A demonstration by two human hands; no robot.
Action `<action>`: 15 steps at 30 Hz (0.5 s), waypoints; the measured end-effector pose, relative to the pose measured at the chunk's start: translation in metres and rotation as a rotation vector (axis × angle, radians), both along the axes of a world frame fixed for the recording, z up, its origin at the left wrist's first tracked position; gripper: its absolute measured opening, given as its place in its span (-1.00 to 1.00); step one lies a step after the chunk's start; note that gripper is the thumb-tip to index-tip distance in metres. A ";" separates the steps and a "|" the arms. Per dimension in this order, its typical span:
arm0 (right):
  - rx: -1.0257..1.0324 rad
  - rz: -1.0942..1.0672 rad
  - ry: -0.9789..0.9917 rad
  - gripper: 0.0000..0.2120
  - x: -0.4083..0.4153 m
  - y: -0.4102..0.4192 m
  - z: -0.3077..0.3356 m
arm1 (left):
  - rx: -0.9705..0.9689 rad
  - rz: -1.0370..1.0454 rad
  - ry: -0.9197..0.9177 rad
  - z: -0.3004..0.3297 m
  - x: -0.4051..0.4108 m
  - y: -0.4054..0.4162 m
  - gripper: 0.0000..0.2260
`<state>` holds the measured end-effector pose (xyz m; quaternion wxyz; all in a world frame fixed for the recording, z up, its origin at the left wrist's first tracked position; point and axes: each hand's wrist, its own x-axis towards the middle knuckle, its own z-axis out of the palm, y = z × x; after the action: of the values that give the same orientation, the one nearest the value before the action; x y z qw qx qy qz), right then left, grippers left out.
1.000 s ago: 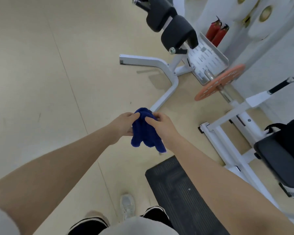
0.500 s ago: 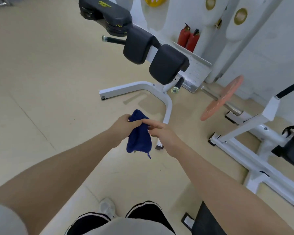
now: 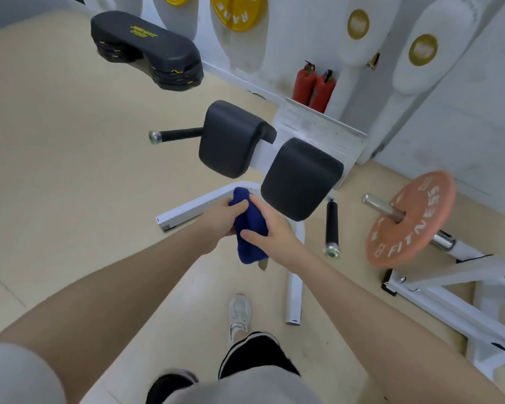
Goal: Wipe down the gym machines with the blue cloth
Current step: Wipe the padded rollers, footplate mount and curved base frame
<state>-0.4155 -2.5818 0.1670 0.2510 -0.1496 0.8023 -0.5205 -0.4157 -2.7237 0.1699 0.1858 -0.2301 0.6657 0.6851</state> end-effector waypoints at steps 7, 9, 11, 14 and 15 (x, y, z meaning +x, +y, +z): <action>0.152 -0.090 0.151 -0.45 -0.137 -0.060 -0.002 | 0.137 -0.019 -0.018 0.011 -0.139 -0.053 -0.78; 0.205 -0.165 0.149 -0.54 -0.166 -0.070 -0.011 | -0.052 -0.122 -0.009 0.004 -0.170 -0.064 -0.83; 0.231 -0.350 0.143 -0.60 -0.195 -0.075 -0.025 | -0.317 -0.330 0.067 -0.007 -0.205 -0.073 -0.82; 0.248 -0.709 0.035 -0.52 -0.244 -0.080 -0.046 | -0.702 -0.589 0.177 -0.020 -0.268 -0.092 -0.60; 0.257 -0.782 0.020 -0.49 -0.260 -0.083 -0.052 | -0.799 -0.672 0.246 -0.024 -0.289 -0.099 -0.54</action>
<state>-0.6756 -2.6646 0.1146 0.0431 0.1943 0.8595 -0.4707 -0.7049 -2.8226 0.1459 0.2133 0.0246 0.9285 0.3030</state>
